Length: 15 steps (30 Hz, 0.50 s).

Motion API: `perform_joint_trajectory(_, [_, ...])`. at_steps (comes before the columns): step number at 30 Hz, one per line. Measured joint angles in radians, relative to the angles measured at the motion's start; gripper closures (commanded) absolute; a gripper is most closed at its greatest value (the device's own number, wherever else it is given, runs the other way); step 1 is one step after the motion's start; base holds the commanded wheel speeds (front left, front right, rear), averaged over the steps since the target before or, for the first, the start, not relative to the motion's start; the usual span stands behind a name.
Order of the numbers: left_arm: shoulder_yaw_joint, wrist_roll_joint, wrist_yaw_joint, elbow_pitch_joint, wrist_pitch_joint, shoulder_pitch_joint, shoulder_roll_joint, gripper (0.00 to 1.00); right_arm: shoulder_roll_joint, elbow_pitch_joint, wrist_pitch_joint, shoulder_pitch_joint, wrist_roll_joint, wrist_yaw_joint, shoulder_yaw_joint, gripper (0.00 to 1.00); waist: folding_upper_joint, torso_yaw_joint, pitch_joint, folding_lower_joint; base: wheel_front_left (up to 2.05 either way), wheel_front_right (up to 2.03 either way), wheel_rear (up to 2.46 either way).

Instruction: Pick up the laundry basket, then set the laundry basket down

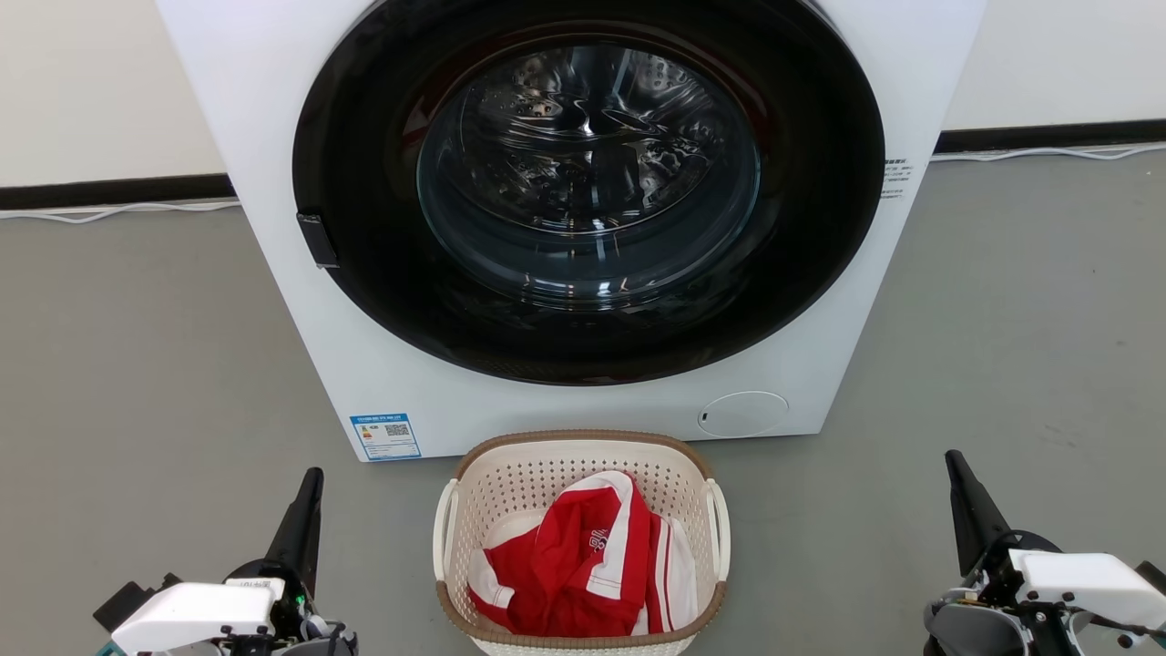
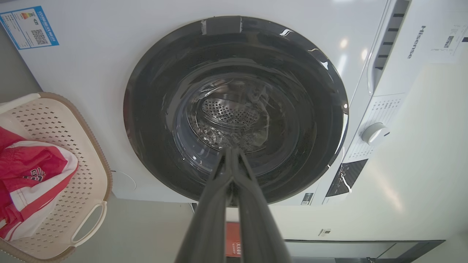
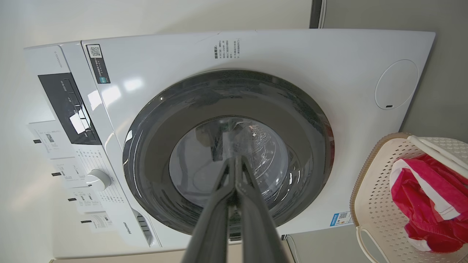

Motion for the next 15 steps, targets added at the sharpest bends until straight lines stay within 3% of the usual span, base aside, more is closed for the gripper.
perform_joint_trajectory(15, [0.002,0.0,0.0,0.0,0.004,0.0,-0.002,1.0,0.0,0.0,0.0,0.0,0.0,0.0,0.0,1.0,0.0,0.0,0.0,0.0,0.0,0.0,0.0])
